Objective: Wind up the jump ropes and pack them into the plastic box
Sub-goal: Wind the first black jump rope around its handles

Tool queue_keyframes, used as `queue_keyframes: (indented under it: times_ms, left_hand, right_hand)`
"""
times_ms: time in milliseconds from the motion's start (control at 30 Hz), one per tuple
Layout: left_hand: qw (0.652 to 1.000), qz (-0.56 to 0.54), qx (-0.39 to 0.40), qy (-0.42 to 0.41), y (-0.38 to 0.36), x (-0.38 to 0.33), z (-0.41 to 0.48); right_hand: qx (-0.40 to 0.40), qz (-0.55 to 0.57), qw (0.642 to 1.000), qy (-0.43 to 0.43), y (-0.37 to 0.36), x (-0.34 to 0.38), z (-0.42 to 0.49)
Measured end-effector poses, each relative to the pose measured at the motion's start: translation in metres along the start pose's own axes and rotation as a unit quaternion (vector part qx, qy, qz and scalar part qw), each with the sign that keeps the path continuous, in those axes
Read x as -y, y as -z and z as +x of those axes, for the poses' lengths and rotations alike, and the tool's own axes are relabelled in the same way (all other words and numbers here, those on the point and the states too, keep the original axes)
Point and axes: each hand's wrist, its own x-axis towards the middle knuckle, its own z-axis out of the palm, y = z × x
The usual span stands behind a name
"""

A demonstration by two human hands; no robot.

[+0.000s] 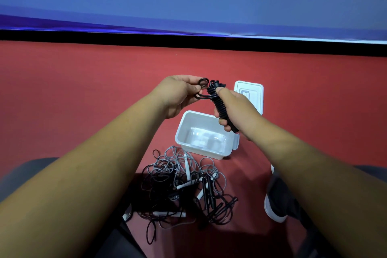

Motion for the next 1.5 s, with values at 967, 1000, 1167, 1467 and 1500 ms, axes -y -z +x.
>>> queue_keyframes:
  times_ms: [967, 1000, 1167, 1467, 1500]
  left_hand:
    - [0.997, 0.072, 0.005, -0.025, 0.001, -0.012, -0.01]
    - [0.996, 0.083, 0.003, -0.027, -0.001, -0.011, -0.01]
    - [0.997, 0.07, 0.01, -0.032, -0.006, -0.006, -0.013]
    - [0.999, -0.009, -0.039, -0.031, -0.009, -0.008, -0.009]
    - [0.998, 0.007, -0.048, -0.034, -0.008, -0.008, -0.009]
  right_hand:
    - [-0.005, -0.063, 0.998, 0.026, -0.001, 0.01, -0.012]
    - [-0.012, -0.064, 0.997, 0.027, 0.0, 0.009, -0.012]
    - [-0.019, -0.06, 0.997, 0.037, 0.004, 0.01, -0.007]
    - [0.02, -0.105, 0.993, 0.043, -0.003, 0.007, -0.01]
    - [0.018, -0.087, 0.995, 0.038, -0.004, 0.006, -0.009]
